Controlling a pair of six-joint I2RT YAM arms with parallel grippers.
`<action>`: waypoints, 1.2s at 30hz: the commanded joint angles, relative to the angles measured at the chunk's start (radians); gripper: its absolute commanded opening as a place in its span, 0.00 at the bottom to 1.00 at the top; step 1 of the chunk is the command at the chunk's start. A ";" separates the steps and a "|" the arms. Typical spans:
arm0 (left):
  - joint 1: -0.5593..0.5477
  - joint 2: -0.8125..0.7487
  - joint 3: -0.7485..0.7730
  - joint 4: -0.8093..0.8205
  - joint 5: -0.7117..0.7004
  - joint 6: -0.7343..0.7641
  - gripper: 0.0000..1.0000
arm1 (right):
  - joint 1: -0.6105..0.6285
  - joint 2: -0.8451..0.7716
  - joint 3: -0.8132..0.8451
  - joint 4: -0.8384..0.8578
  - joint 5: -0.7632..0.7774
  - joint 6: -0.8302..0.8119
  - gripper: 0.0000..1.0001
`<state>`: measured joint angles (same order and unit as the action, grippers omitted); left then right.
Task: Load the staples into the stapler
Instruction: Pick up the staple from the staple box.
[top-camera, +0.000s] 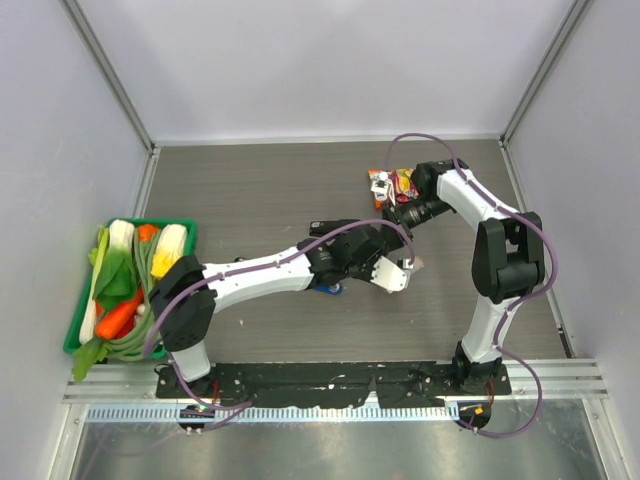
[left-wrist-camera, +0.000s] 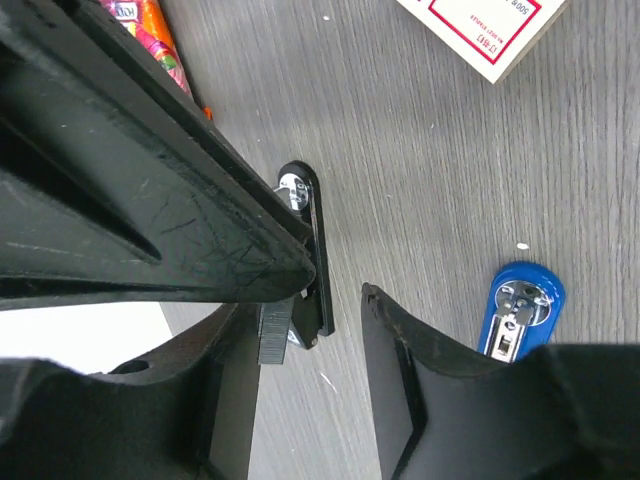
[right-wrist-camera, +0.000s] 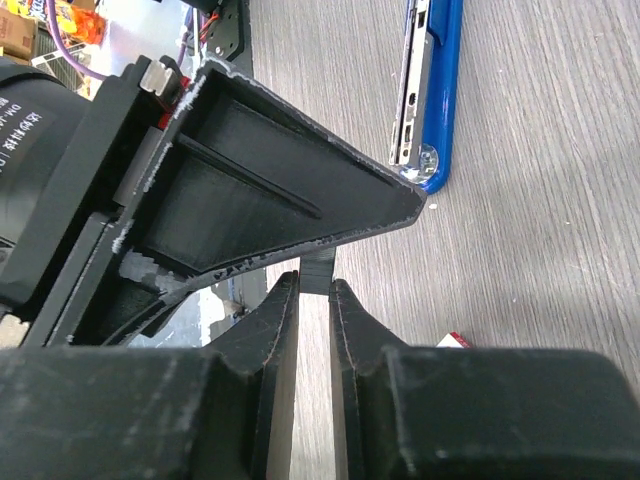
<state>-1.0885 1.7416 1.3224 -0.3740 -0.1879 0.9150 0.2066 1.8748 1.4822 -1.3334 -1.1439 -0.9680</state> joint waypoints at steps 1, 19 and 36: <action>-0.008 0.009 0.046 -0.011 0.030 -0.028 0.42 | 0.001 0.003 0.013 -0.176 -0.034 -0.026 0.11; -0.010 0.004 0.037 -0.020 0.048 -0.039 0.00 | -0.001 0.014 0.020 -0.176 -0.027 -0.031 0.14; -0.010 -0.022 0.015 -0.031 0.074 -0.068 0.00 | -0.010 -0.005 0.024 -0.174 -0.016 -0.044 0.32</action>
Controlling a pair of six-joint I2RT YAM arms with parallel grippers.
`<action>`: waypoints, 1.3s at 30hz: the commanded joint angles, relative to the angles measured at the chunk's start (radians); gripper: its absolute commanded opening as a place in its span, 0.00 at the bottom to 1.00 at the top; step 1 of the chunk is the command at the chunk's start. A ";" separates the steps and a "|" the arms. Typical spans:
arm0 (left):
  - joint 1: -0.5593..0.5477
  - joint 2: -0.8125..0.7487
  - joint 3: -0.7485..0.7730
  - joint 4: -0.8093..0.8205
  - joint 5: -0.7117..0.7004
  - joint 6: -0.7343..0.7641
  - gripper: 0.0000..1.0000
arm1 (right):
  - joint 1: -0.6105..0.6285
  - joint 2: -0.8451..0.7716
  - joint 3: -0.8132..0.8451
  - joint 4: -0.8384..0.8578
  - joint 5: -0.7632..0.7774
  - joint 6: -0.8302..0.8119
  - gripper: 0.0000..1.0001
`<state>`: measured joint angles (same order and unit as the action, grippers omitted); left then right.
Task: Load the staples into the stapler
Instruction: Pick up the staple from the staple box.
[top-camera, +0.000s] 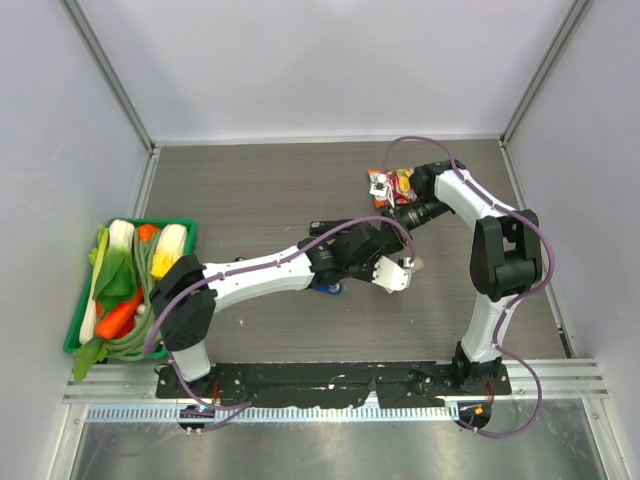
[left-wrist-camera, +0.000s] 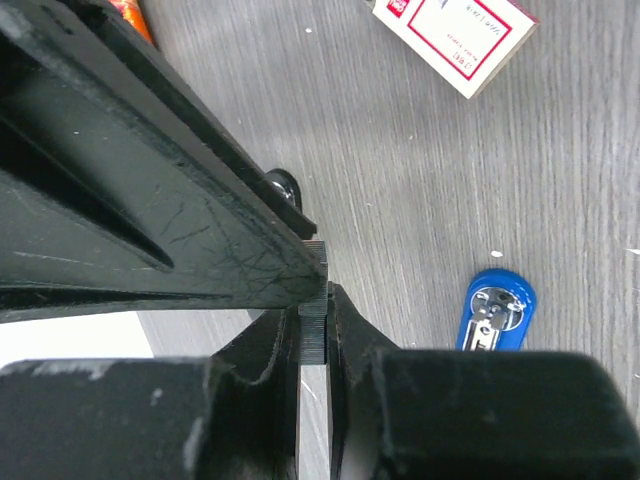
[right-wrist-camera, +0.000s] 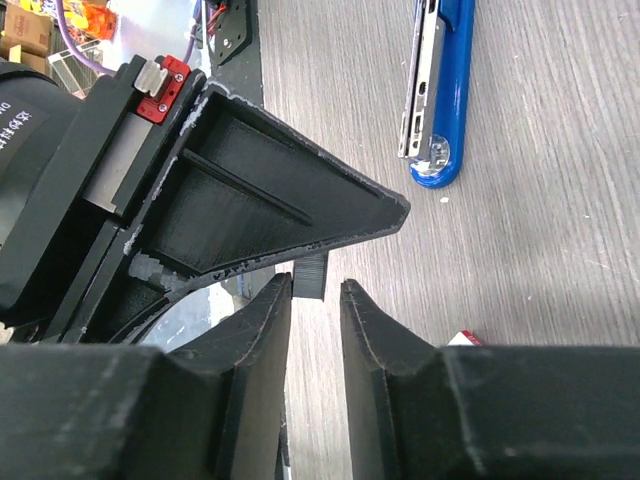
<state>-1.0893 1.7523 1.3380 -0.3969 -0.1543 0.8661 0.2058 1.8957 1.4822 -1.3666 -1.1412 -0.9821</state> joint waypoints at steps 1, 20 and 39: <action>-0.006 -0.034 -0.002 -0.010 0.044 -0.022 0.00 | -0.014 -0.029 0.027 -0.141 -0.017 -0.029 0.33; 0.230 -0.195 -0.123 -0.013 0.179 -0.151 0.00 | -0.283 -0.469 -0.098 0.313 0.400 0.288 0.65; 0.361 -0.091 0.061 -0.316 0.711 -0.366 0.00 | -0.258 -1.066 -0.631 0.450 0.331 -0.577 0.82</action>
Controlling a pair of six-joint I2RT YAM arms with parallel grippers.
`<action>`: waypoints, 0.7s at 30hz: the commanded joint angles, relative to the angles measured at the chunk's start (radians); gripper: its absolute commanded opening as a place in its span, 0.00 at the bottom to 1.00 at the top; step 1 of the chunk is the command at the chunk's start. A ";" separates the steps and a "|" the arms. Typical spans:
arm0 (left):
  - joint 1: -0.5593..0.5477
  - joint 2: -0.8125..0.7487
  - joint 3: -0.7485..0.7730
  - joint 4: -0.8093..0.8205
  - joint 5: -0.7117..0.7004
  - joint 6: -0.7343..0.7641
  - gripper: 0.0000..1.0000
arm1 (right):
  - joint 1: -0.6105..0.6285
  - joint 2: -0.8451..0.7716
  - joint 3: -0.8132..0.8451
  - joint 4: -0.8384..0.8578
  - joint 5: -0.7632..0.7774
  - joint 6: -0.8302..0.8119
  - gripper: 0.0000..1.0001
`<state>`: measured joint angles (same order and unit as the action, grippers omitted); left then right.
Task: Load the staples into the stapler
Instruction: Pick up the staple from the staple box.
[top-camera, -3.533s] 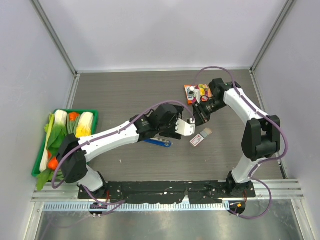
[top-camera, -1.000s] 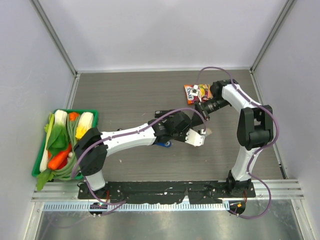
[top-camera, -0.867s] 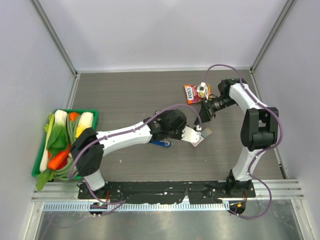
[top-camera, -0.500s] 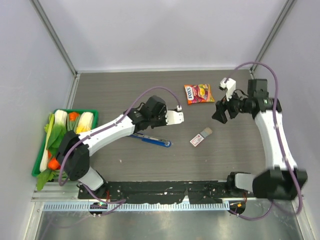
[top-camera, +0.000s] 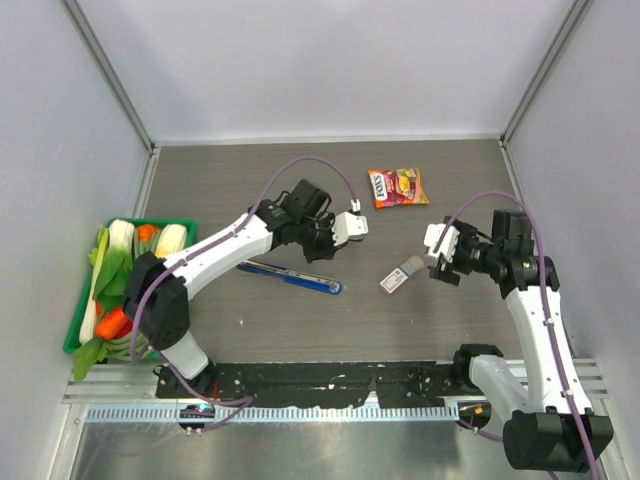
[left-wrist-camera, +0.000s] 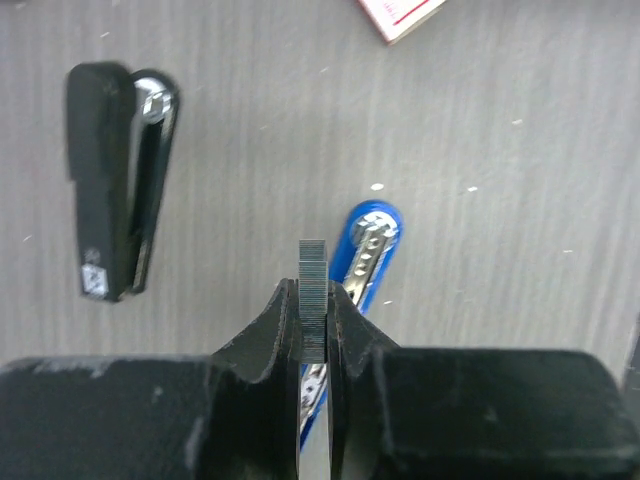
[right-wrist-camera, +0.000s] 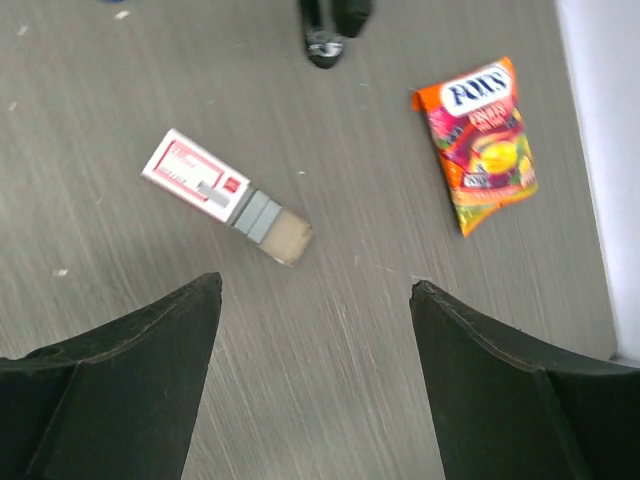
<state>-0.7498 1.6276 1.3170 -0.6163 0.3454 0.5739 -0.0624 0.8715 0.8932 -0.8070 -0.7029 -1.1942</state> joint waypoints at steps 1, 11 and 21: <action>0.024 0.041 0.088 -0.105 0.240 -0.081 0.01 | 0.018 -0.046 -0.052 -0.129 -0.124 -0.404 0.81; 0.063 0.221 0.237 -0.265 0.441 -0.152 0.01 | 0.062 -0.013 -0.106 0.004 -0.215 -0.481 0.82; 0.064 0.363 0.396 -0.384 0.567 -0.189 0.01 | 0.364 0.064 -0.195 0.392 0.057 -0.245 0.72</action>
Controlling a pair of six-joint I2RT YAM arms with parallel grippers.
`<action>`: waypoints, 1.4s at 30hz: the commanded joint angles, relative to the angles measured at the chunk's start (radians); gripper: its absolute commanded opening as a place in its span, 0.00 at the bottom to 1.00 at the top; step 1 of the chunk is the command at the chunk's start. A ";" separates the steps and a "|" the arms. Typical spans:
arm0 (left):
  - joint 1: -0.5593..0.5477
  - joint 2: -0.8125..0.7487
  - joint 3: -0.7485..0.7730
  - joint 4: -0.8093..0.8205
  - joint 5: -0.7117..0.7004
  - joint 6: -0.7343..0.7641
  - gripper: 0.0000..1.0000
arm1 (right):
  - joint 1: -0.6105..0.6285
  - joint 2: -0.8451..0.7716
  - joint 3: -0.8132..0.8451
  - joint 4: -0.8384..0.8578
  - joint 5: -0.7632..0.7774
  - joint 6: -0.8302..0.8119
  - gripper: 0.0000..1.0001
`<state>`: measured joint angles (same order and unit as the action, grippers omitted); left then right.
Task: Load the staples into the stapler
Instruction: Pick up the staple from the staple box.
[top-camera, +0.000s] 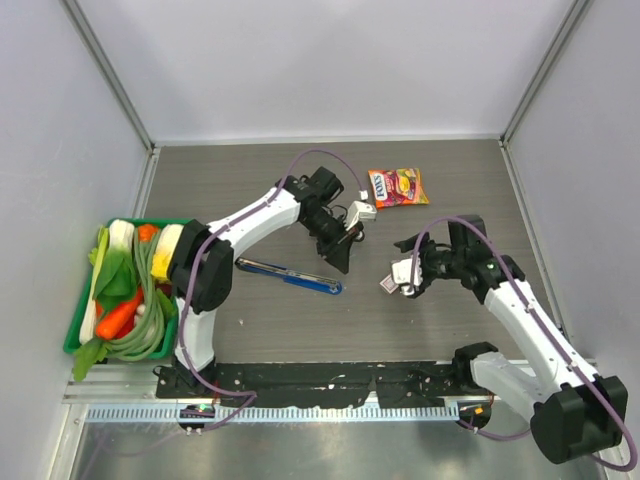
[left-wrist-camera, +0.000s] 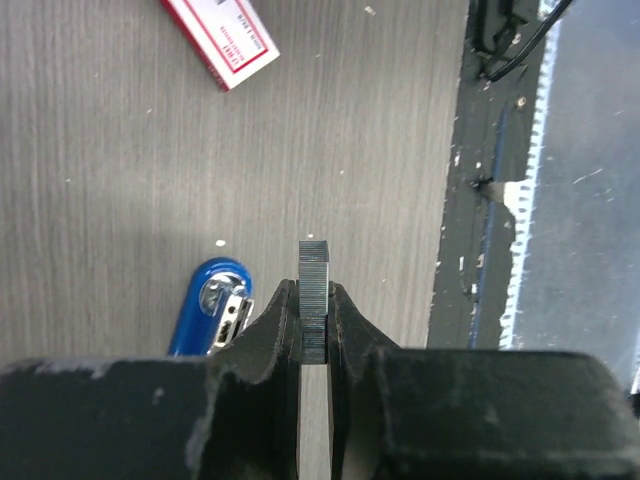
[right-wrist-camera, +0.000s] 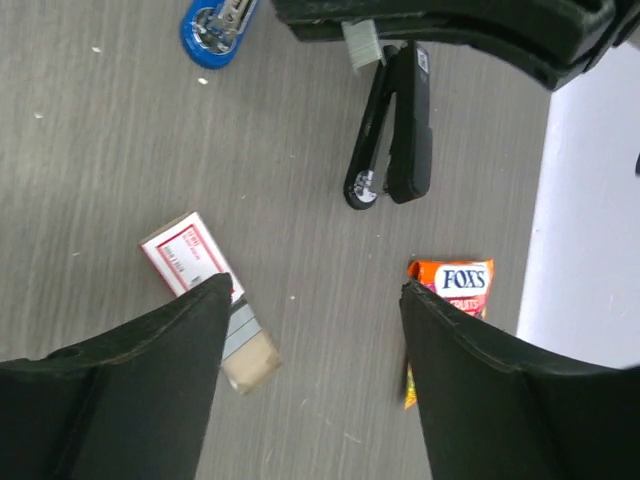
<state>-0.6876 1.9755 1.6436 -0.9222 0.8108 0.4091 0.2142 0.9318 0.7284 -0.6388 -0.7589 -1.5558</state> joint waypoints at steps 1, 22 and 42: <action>0.000 0.023 0.079 -0.090 0.117 -0.021 0.02 | 0.115 0.005 -0.040 0.253 0.137 0.125 0.71; -0.012 0.154 0.191 -0.266 0.177 0.019 0.02 | 0.393 0.059 -0.083 0.413 0.305 0.253 0.58; -0.047 0.213 0.248 -0.334 0.172 0.063 0.03 | 0.442 0.078 -0.121 0.446 0.271 0.273 0.46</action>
<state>-0.7345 2.1822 1.8385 -1.2278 0.9619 0.4549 0.6445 1.0019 0.6060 -0.2276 -0.4648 -1.2903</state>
